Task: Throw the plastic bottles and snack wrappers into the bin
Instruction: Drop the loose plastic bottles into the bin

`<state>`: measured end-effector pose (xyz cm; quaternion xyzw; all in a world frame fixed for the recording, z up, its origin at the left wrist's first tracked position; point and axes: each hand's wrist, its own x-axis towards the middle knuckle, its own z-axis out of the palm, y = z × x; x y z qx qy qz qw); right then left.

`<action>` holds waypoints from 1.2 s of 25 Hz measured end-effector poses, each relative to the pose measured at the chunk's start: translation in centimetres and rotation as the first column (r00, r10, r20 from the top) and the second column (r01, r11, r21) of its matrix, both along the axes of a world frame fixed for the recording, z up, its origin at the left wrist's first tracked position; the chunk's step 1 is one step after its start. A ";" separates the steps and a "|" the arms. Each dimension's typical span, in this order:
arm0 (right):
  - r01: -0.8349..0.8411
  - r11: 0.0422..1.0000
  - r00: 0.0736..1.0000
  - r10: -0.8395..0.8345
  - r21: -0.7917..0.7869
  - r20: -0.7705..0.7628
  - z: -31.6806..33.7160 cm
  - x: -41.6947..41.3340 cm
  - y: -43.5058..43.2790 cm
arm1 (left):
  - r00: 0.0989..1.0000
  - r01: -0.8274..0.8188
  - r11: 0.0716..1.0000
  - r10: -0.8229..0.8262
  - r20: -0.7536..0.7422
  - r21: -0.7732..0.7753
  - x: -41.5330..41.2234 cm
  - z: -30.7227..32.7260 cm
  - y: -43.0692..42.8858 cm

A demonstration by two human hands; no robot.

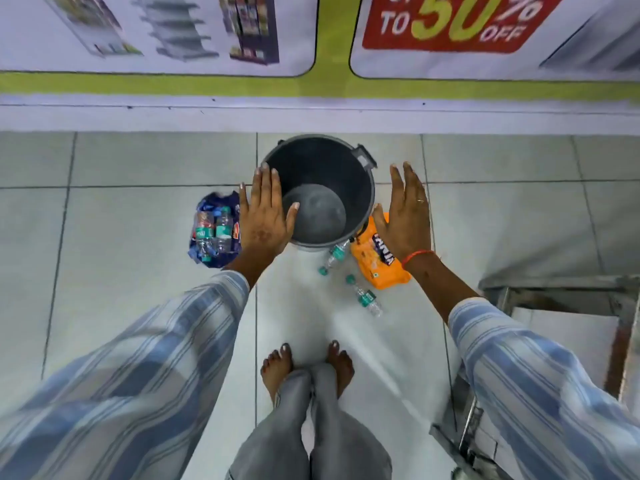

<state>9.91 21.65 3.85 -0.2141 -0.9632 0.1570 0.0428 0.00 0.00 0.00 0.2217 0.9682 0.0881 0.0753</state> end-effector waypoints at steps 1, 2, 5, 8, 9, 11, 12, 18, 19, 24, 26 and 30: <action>0.021 1.000 1.000 -0.020 -0.007 0.024 -1.8 0.6 0.2 | 1.000 -0.011 1.000 0.011 0.013 -0.006 0.1 -1.3 0.2; 0.045 0.999 0.998 -0.044 -0.014 0.043 -3.2 1.1 0.4 | 1.000 -0.020 1.000 0.020 0.015 -0.006 0.1 -2.3 0.4; 0.125 0.988 0.985 -0.114 -0.087 0.127 -9.8 4.3 0.5 | 1.000 -0.008 0.999 0.009 0.024 -0.033 -0.1 -6.6 0.6; 0.184 0.977 0.953 -0.151 -0.108 0.261 -15.3 7.2 0.3 | 1.000 0.017 0.999 -0.016 0.025 -0.034 -0.8 -9.4 0.6; 0.168 0.981 0.932 -0.127 -0.095 0.338 -17.3 8.1 0.2 | 0.999 0.031 0.999 -0.030 0.019 -0.041 -1.0 -10.1 0.6; 0.089 0.993 0.853 -0.034 -0.081 0.521 -20.9 9.6 0.0 | 0.998 0.065 0.997 -0.065 0.009 -0.046 -1.1 -11.6 0.6; 0.063 0.994 0.795 0.003 -0.087 0.606 -22.3 10.1 -0.1 | 0.997 0.079 0.996 -0.079 -0.004 -0.037 -1.2 -12.0 0.6; 0.076 0.990 0.632 0.046 -0.121 0.773 -28.6 11.2 -1.0 | 0.998 0.041 0.998 -0.039 -0.057 0.045 -1.3 -13.5 0.5; 0.076 0.991 0.638 0.039 -0.114 0.769 -29.3 11.3 -1.2 | 0.998 0.037 0.998 -0.034 -0.061 0.049 -1.4 -13.7 0.5; 0.114 0.989 0.664 -0.009 -0.090 0.748 -31.5 11.5 -1.8 | 0.996 -0.022 0.999 0.024 -0.085 0.034 -1.2 -13.8 0.5; 0.155 0.983 0.653 -0.028 -0.098 0.757 -31.7 11.5 -2.0 | 0.995 -0.047 0.998 0.049 -0.082 0.035 -1.0 -13.7 0.5; 0.213 0.968 0.681 -0.052 -0.131 0.730 -29.7 10.3 -2.8 | 0.995 -0.063 0.997 0.066 -0.073 0.041 -1.1 -13.9 0.5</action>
